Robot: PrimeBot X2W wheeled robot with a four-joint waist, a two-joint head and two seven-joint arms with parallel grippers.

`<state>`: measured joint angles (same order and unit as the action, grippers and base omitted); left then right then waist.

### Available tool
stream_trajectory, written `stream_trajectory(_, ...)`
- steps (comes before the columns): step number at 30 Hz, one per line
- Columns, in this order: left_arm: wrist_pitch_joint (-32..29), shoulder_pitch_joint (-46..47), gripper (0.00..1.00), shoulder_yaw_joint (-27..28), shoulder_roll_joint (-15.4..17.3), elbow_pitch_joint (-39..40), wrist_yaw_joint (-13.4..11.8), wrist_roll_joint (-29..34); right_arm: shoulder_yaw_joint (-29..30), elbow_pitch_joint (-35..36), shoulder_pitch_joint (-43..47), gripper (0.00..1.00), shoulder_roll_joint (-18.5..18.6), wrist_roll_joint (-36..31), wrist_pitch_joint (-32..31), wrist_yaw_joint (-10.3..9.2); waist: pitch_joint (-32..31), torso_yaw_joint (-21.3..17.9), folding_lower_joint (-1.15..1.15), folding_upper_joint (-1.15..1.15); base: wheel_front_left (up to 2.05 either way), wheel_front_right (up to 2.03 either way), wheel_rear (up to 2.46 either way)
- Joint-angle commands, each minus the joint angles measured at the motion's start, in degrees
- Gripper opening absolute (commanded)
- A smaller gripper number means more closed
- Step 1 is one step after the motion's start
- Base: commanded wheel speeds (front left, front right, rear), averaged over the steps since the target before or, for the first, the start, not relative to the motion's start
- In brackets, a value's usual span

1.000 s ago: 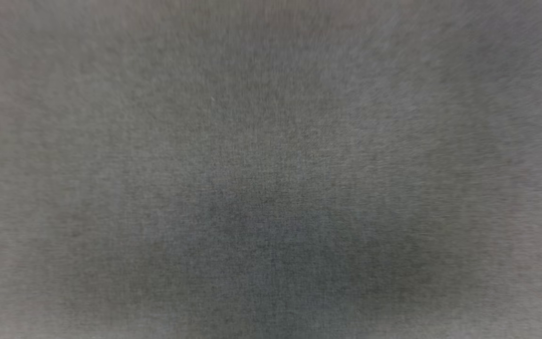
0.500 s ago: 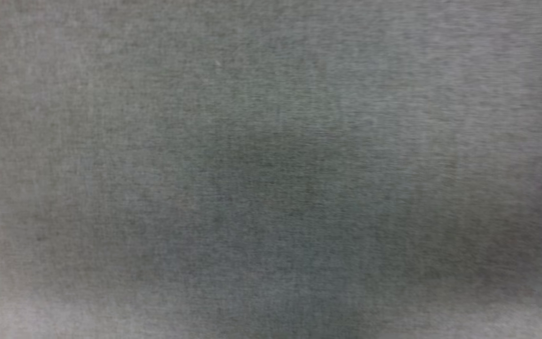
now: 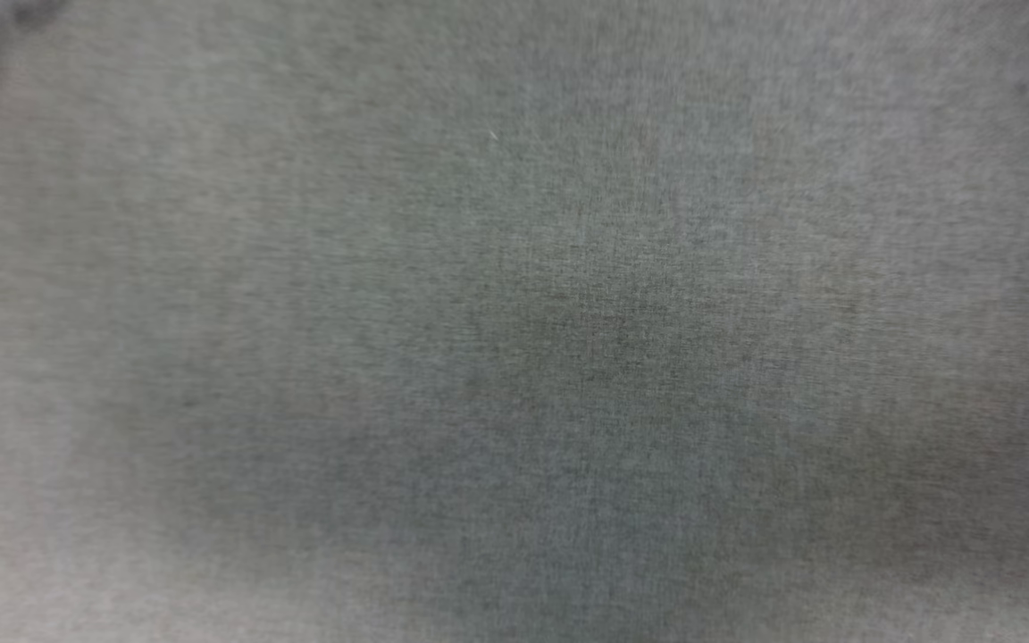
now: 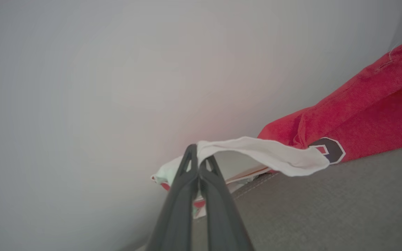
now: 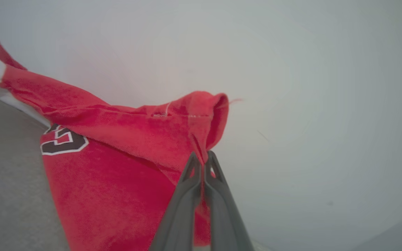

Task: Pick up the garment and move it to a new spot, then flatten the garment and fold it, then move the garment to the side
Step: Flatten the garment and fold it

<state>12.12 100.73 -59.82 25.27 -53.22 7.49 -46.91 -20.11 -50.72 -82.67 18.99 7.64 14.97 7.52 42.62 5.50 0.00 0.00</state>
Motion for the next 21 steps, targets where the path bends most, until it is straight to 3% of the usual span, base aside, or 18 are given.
stream_trajectory(1,-0.8,-2.4,0.0,-0.6,1.5,1.3,-0.1,-1.4,-1.4,0.4,2.1,0.0,1.1,1.7,0.2,-0.06,-7.2,1.4,0.0,0.0,0.0,0.0,0.0)
stream_trajectory(9,-6.1,-20.4,0.0,-4.5,9.7,15.5,-0.1,-10.3,-12.8,8.3,17.2,0.0,10.1,18.3,-1.7,-0.06,-19.0,2.0,0.0,0.0,0.0,0.0,0.0)
stream_trajectory(11,-6.9,-24.7,0.0,-5.1,12.2,19.9,-1.4,-11.6,-14.5,11.3,21.0,0.0,13.2,21.6,-2.5,-0.06,-21.3,1.9,0.0,0.0,0.0,0.0,0.0)
stream_trajectory(15,-8.3,-34.2,0.0,-5.8,17.2,31.2,-6.1,-15.1,-16.8,17.5,29.5,0.0,18.1,27.9,-3.9,-0.06,-25.4,1.6,0.0,0.0,0.0,0.0,0.0)
stream_trajectory(21,-8.7,-48.2,0.0,-7.4,25.9,50.2,-16.9,-19.4,-16.9,26.2,42.5,0.0,23.7,33.5,-5.2,-0.06,-30.3,1.0,0.0,0.0,0.0,0.0,0.0)
